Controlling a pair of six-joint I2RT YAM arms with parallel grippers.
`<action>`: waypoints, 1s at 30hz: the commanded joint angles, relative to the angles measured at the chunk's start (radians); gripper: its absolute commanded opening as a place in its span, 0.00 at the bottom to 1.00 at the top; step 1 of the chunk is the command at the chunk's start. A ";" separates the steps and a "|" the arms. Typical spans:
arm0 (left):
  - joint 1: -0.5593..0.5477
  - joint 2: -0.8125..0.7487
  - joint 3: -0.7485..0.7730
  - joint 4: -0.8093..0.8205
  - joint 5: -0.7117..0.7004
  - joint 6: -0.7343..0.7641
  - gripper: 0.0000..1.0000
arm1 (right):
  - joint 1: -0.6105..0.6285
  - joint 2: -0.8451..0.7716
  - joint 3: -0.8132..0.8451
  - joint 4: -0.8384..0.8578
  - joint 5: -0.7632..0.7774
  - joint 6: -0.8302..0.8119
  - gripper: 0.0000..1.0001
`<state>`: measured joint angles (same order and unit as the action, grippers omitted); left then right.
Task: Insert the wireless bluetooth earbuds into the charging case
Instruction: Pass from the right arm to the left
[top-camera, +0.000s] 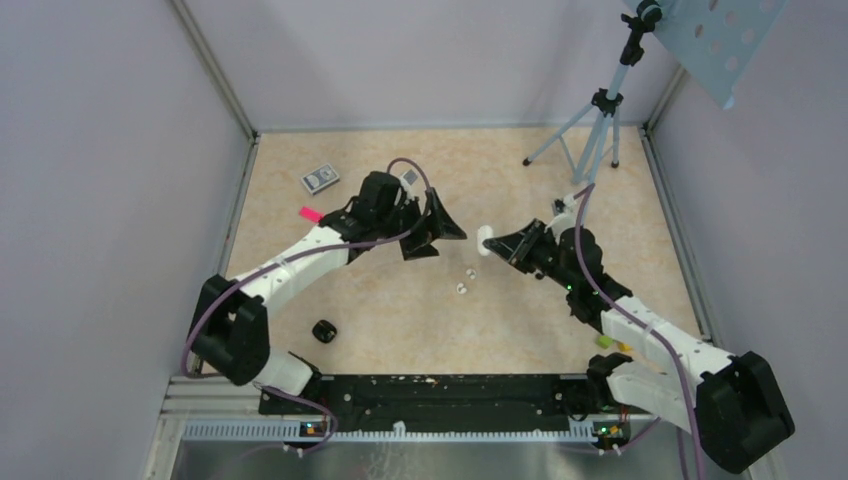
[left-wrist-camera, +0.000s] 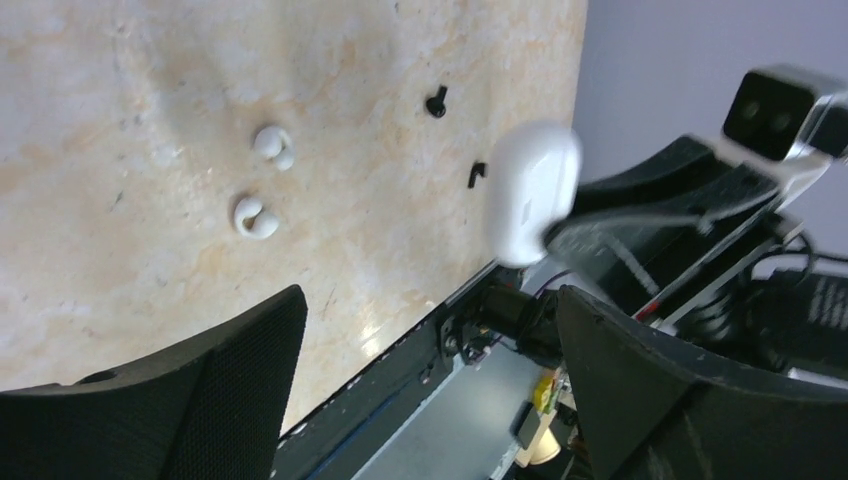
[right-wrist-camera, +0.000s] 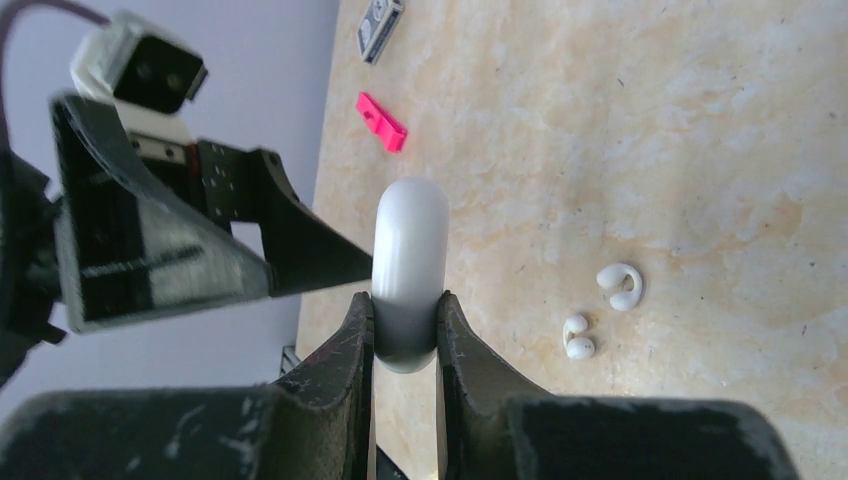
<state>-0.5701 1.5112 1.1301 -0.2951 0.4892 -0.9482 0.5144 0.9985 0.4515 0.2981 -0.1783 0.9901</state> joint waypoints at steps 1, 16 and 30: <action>-0.004 -0.177 -0.207 0.304 -0.055 0.009 0.99 | -0.053 -0.039 0.016 0.015 -0.111 -0.012 0.00; 0.079 -0.152 -0.354 0.916 0.438 -0.105 0.99 | -0.072 0.012 0.081 0.231 -0.390 0.127 0.00; 0.070 -0.025 -0.354 1.232 0.443 -0.337 0.66 | -0.070 0.112 0.023 0.591 -0.476 0.344 0.00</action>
<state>-0.4934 1.4567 0.7643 0.7647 0.9066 -1.1988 0.4519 1.0885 0.4751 0.7334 -0.6090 1.2785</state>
